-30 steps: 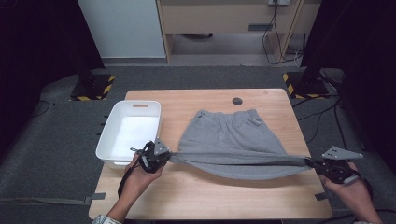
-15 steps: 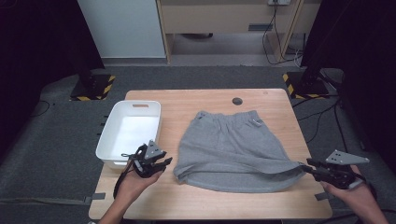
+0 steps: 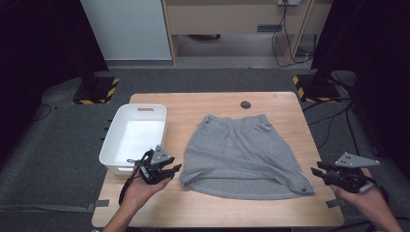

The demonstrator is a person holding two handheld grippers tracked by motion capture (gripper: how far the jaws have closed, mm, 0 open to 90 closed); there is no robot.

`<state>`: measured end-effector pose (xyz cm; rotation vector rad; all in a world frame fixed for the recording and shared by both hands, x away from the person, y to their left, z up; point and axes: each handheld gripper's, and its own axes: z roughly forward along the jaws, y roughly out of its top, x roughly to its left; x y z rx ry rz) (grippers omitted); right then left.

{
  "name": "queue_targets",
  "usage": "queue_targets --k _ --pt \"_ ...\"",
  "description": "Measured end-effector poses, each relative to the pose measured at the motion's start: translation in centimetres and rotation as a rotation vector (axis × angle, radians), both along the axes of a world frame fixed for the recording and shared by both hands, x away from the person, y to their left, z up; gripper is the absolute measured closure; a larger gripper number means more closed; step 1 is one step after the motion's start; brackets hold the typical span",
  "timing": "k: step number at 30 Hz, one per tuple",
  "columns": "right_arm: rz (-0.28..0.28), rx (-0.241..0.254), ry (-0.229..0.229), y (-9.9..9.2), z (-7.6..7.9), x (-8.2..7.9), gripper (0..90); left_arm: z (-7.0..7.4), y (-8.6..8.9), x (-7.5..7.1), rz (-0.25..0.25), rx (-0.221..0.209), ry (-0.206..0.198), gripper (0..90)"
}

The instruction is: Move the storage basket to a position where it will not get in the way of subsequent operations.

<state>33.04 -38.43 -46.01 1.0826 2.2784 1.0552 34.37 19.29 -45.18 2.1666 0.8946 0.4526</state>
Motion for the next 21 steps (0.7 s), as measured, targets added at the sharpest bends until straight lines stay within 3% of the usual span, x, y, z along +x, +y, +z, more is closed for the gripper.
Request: queue_targets --k 9,21 --pt "0.023 -0.016 0.011 2.1 -0.5 1.2 62.2 -0.8 -2.1 0.1 -0.059 0.004 0.03 57.2" --pt "0.044 -0.025 0.028 4.3 -1.1 2.5 62.5 -3.0 -5.0 0.7 -0.13 0.033 0.07 55.5"
